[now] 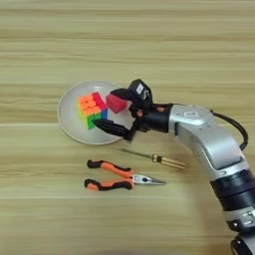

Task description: Move the objects on the table

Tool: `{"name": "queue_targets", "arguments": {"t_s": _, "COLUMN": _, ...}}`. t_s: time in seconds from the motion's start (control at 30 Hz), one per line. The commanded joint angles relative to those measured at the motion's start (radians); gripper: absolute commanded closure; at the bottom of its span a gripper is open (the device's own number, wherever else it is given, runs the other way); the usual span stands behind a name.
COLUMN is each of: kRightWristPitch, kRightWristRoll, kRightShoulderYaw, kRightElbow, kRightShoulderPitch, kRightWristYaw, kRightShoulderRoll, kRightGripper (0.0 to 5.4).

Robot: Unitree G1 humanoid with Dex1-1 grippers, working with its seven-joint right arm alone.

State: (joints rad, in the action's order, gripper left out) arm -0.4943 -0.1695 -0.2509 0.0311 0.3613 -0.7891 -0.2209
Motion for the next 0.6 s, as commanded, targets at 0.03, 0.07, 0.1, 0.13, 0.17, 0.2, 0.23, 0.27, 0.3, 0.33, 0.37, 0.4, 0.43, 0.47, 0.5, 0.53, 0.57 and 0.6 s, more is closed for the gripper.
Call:
{"name": "queue_targets", "arguments": {"t_s": 0.03, "kRightWristPitch": 0.016, "kRightWristRoll": 0.021, "kRightShoulderYaw": 0.002, "kRightElbow": -0.015, "kRightShoulderPitch": 0.107, "kRightWristYaw": 0.065, "kRightShoulderRoll": 0.039, "kRightGripper": 0.04}}
{"name": "queue_targets", "arguments": {"t_s": 0.07, "kRightWristPitch": 0.019, "kRightWristRoll": 0.024, "kRightShoulderYaw": -0.001, "kRightElbow": -0.028, "kRightShoulderPitch": 0.112, "kRightWristYaw": 0.072, "kRightShoulderRoll": 0.045, "kRightGripper": 0.04}}
{"name": "queue_targets", "arguments": {"t_s": 0.1, "kRightWristPitch": 0.021, "kRightWristRoll": 0.029, "kRightShoulderYaw": -0.005, "kRightElbow": -0.050, "kRightShoulderPitch": 0.117, "kRightWristYaw": 0.079, "kRightShoulderRoll": 0.054, "kRightGripper": 0.04}}
{"name": "queue_targets", "arguments": {"t_s": 0.13, "kRightWristPitch": 0.024, "kRightWristRoll": 0.034, "kRightShoulderYaw": -0.007, "kRightElbow": -0.072, "kRightShoulderPitch": 0.123, "kRightWristYaw": 0.086, "kRightShoulderRoll": 0.063, "kRightGripper": 0.04}}
{"name": "queue_targets", "arguments": {"t_s": 0.17, "kRightWristPitch": 0.027, "kRightWristRoll": 0.037, "kRightShoulderYaw": -0.009, "kRightElbow": -0.088, "kRightShoulderPitch": 0.127, "kRightWristYaw": 0.092, "kRightShoulderRoll": 0.070, "kRightGripper": 0.04}}
{"name": "queue_targets", "arguments": {"t_s": 0.2, "kRightWristPitch": 0.033, "kRightWristRoll": 0.043, "kRightShoulderYaw": -0.012, "kRightElbow": -0.105, "kRightShoulderPitch": 0.132, "kRightWristYaw": 0.100, "kRightShoulderRoll": 0.076, "kRightGripper": 0.04}}
{"name": "queue_targets", "arguments": {"t_s": 0.23, "kRightWristPitch": 0.039, "kRightWristRoll": 0.047, "kRightShoulderYaw": -0.014, "kRightElbow": -0.117, "kRightShoulderPitch": 0.135, "kRightWristYaw": 0.107, "kRightShoulderRoll": 0.081, "kRightGripper": 0.04}}
{"name": "queue_targets", "arguments": {"t_s": 0.27, "kRightWristPitch": 0.047, "kRightWristRoll": 0.056, "kRightShoulderYaw": -0.018, "kRightElbow": -0.132, "kRightShoulderPitch": 0.138, "kRightWristYaw": 0.115, "kRightShoulderRoll": 0.086, "kRightGripper": 0.04}}
{"name": "queue_targets", "arguments": {"t_s": 0.3, "kRightWristPitch": 0.053, "kRightWristRoll": 0.062, "kRightShoulderYaw": -0.020, "kRightElbow": -0.147, "kRightShoulderPitch": 0.141, "kRightWristYaw": 0.122, "kRightShoulderRoll": 0.092, "kRightGripper": 0.04}}
{"name": "queue_targets", "arguments": {"t_s": 0.33, "kRightWristPitch": 0.058, "kRightWristRoll": 0.067, "kRightShoulderYaw": -0.021, "kRightElbow": -0.160, "kRightShoulderPitch": 0.144, "kRightWristYaw": 0.126, "kRightShoulderRoll": 0.098, "kRightGripper": 0.04}}
{"name": "queue_targets", "arguments": {"t_s": 0.37, "kRightWristPitch": 0.063, "kRightWristRoll": 0.072, "kRightShoulderYaw": -0.022, "kRightElbow": -0.174, "kRightShoulderPitch": 0.146, "kRightWristYaw": 0.133, "kRightShoulderRoll": 0.103, "kRightGripper": 0.04}}
{"name": "queue_targets", "arguments": {"t_s": 0.4, "kRightWristPitch": 0.066, "kRightWristRoll": 0.076, "kRightShoulderYaw": -0.021, "kRightElbow": -0.186, "kRightShoulderPitch": 0.149, "kRightWristYaw": 0.138, "kRightShoulderRoll": 0.109, "kRightGripper": 0.04}}
{"name": "queue_targets", "arguments": {"t_s": 0.43, "kRightWristPitch": 0.070, "kRightWristRoll": 0.079, "kRightShoulderYaw": -0.021, "kRightElbow": -0.196, "kRightShoulderPitch": 0.151, "kRightWristYaw": 0.143, "kRightShoulderRoll": 0.114, "kRightGripper": 0.04}}
{"name": "queue_targets", "arguments": {"t_s": 0.47, "kRightWristPitch": 0.075, "kRightWristRoll": 0.081, "kRightShoulderYaw": -0.021, "kRightElbow": -0.205, "kRightShoulderPitch": 0.152, "kRightWristYaw": 0.146, "kRightShoulderRoll": 0.118, "kRightGripper": 0.04}}
{"name": "queue_targets", "arguments": {"t_s": 0.5, "kRightWristPitch": 0.079, "kRightWristRoll": 0.084, "kRightShoulderYaw": -0.023, "kRightElbow": -0.213, "kRightShoulderPitch": 0.153, "kRightWristYaw": 0.149, "kRightShoulderRoll": 0.123, "kRightGripper": 0.04}}
{"name": "queue_targets", "arguments": {"t_s": 0.53, "kRightWristPitch": 0.085, "kRightWristRoll": 0.089, "kRightShoulderYaw": -0.025, "kRightElbow": -0.222, "kRightShoulderPitch": 0.155, "kRightWristYaw": 0.155, "kRightShoulderRoll": 0.127, "kRightGripper": 0.04}}
{"name": "queue_targets", "arguments": {"t_s": 0.57, "kRightWristPitch": 0.092, "kRightWristRoll": 0.096, "kRightShoulderYaw": -0.026, "kRightElbow": -0.231, "kRightShoulderPitch": 0.157, "kRightWristYaw": 0.161, "kRightShoulderRoll": 0.132, "kRightGripper": 0.04}}
{"name": "queue_targets", "arguments": {"t_s": 0.6, "kRightWristPitch": 0.097, "kRightWristRoll": 0.101, "kRightShoulderYaw": -0.027, "kRightElbow": -0.239, "kRightShoulderPitch": 0.158, "kRightWristYaw": 0.165, "kRightShoulderRoll": 0.136, "kRightGripper": 0.04}}
